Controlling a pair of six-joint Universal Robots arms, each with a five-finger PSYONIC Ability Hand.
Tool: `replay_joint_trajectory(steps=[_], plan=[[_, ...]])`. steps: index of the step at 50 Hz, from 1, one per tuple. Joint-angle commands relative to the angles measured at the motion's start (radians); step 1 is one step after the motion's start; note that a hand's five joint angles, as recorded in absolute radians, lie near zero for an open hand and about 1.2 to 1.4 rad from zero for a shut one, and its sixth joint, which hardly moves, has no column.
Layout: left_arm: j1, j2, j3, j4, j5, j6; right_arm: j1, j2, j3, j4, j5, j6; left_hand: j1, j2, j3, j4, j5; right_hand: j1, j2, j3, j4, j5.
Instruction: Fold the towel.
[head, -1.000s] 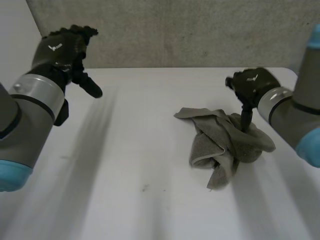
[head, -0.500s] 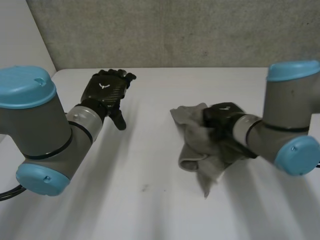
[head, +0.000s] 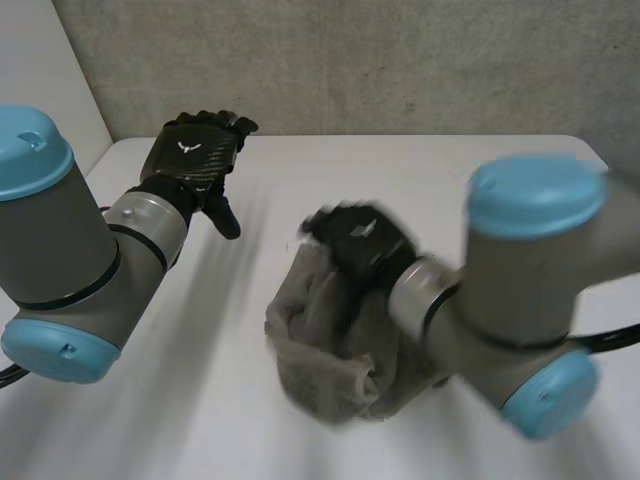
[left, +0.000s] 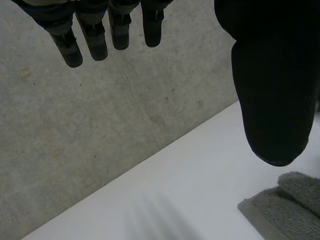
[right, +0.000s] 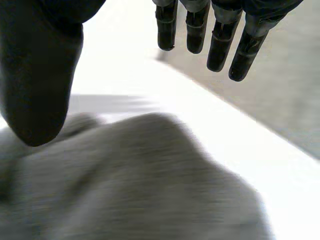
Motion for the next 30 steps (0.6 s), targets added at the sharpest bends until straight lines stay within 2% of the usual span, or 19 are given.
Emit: replay_joint_trajectory(steps=[1, 8, 13, 18, 22, 27, 30], plan=[[-0.026, 0.029, -0.011, -0.019, -0.001, -0.002, -0.168, -0.106, -0.051, 0.101, 0.019, 0.05, 0.029, 0.036, 0.035, 0.034, 0.0, -0.059, -0.082, -0.07, -0.079, -0.054], [-0.104, 0.078, -0.061, -0.093, 0.0, 0.0, -0.269, -0.111, -0.011, 0.187, 0.012, 0.036, 0.047, 0.054, 0.053, 0.052, 0.017, -0.043, -0.066, -0.054, -0.063, -0.038], [-0.174, 0.101, -0.13, -0.107, 0.003, 0.005, -0.315, -0.137, 0.115, 0.187, 0.008, -0.033, 0.067, 0.074, 0.073, 0.072, 0.038, -0.014, -0.037, -0.025, -0.034, -0.008], [-0.268, 0.089, -0.219, -0.105, 0.007, 0.005, -0.353, -0.169, 0.268, 0.149, 0.005, -0.16, 0.243, 0.25, 0.249, 0.248, 0.214, 0.015, -0.007, 0.005, -0.004, 0.021], [-0.309, 0.077, -0.25, -0.104, -0.004, 0.0, -0.373, -0.171, 0.36, 0.106, -0.039, -0.202, 0.29, 0.297, 0.296, 0.295, 0.261, 0.092, 0.069, 0.081, 0.072, 0.097], [-0.343, 0.057, -0.275, -0.107, -0.03, -0.02, -0.396, -0.171, 0.478, 0.055, -0.145, -0.2, 0.329, 0.336, 0.335, 0.334, 0.299, 0.086, 0.063, 0.075, 0.066, 0.092], [-0.357, 0.052, -0.307, -0.098, -0.05, -0.035, -0.396, -0.171, 0.503, 0.031, -0.163, -0.197, 0.314, 0.321, 0.32, 0.319, 0.285, 0.074, 0.051, 0.063, 0.054, 0.08]])
